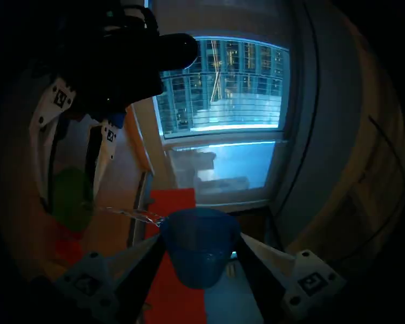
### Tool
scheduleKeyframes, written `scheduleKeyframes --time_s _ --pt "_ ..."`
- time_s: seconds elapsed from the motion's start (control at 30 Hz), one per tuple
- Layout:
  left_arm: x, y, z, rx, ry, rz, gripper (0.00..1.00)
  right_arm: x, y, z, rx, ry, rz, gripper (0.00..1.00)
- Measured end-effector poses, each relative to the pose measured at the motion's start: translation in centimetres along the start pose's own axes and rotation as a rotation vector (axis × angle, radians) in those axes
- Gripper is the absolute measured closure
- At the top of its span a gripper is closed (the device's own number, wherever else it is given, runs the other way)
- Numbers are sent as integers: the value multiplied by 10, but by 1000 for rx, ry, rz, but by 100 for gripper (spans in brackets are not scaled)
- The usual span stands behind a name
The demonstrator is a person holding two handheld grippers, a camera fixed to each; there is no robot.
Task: Pour water
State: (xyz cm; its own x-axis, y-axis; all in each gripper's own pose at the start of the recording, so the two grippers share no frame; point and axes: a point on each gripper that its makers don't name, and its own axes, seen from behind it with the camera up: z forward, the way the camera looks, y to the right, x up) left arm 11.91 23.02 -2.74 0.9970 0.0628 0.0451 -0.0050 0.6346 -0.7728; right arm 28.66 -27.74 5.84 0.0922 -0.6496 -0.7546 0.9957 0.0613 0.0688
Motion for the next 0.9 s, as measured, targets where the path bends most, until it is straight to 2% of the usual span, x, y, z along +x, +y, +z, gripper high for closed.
scheduleKeyframes --time_s 0.9 --pt "4 -2 0 10 11 1 11 23 6 0 -36 18 -194 11"
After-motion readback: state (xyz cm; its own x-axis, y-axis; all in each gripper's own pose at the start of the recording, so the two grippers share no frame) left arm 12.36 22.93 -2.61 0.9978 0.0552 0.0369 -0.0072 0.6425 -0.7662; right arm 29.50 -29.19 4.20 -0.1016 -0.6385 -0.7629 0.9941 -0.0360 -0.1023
